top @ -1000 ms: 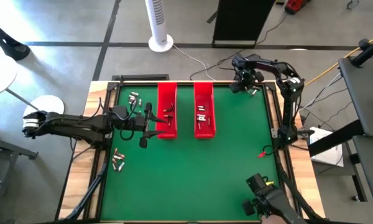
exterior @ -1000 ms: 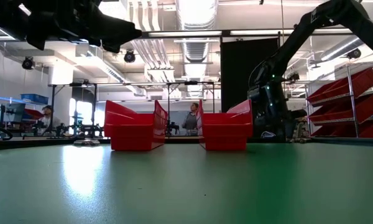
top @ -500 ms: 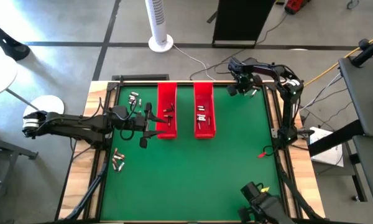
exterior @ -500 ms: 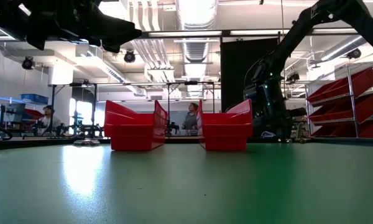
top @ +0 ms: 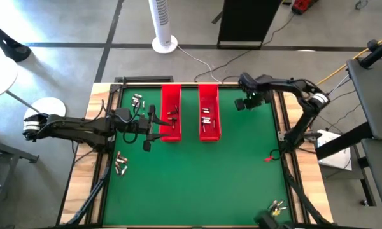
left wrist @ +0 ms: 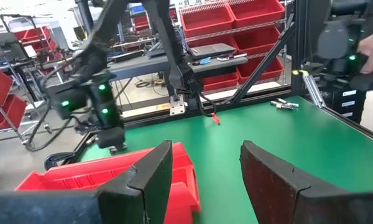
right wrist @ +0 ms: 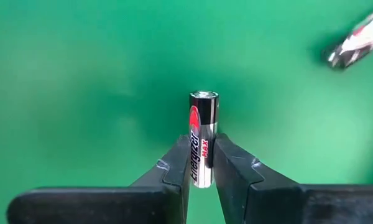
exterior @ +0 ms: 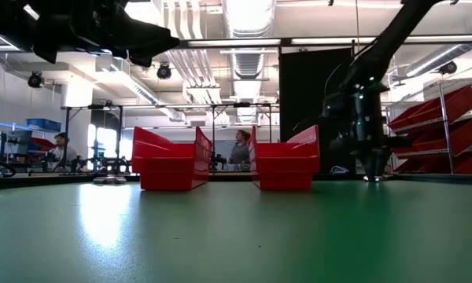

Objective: Sort batteries
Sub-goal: Put the silver battery into the right red bin

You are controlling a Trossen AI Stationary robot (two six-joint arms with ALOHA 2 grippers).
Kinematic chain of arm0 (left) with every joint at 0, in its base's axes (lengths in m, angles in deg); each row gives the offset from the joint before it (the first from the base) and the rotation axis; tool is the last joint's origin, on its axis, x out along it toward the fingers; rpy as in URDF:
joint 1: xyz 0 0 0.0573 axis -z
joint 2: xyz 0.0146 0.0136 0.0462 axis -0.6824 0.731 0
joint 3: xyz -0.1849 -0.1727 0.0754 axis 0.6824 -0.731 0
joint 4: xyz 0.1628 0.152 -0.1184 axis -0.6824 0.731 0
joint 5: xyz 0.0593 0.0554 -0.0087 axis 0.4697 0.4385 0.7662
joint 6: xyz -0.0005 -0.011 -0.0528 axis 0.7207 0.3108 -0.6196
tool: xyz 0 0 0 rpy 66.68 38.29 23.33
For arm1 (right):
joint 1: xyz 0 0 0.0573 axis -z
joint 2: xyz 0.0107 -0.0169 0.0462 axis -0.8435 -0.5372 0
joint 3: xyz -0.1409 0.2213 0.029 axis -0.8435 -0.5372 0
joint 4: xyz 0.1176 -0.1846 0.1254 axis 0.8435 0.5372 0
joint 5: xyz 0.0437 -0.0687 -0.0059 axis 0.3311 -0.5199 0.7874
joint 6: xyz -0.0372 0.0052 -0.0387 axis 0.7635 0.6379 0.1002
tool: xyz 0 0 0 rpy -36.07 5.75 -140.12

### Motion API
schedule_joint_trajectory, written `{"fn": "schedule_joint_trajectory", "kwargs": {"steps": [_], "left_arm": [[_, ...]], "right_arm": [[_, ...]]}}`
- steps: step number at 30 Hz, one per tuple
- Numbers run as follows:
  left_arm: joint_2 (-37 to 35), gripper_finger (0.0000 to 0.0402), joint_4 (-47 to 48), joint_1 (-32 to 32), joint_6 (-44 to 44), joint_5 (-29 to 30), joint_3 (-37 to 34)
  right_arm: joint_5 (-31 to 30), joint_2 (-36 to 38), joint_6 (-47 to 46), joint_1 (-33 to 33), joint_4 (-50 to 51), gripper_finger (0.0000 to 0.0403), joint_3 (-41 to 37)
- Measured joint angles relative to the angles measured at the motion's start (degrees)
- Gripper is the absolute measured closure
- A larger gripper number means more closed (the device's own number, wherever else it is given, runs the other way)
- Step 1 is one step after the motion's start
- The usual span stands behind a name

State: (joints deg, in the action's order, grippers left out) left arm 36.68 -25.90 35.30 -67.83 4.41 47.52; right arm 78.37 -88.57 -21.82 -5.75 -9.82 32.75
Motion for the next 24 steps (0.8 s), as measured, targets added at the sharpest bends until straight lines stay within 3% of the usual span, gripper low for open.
{"fn": "schedule_joint_trajectory", "kwargs": {"steps": [5,11,24], "left_arm": [[0.00,0.0233,-0.17,0.00,-0.03,0.00,0.02],[0.00,0.0233,-0.24,0.00,-0.03,0.02,0.09],[-0.02,0.0233,-0.15,0.02,-1.17,0.02,0.09]], "right_arm": [[-1.12,6.46,-4.19,-6.45,-4.17,0.0349,-7.97],[-3.21,13.33,-9.41,-15.27,-4.97,0.0349,-12.11],[-8.34,20.39,-16.51,-30.59,-15.26,0.0349,-21.01]]}}
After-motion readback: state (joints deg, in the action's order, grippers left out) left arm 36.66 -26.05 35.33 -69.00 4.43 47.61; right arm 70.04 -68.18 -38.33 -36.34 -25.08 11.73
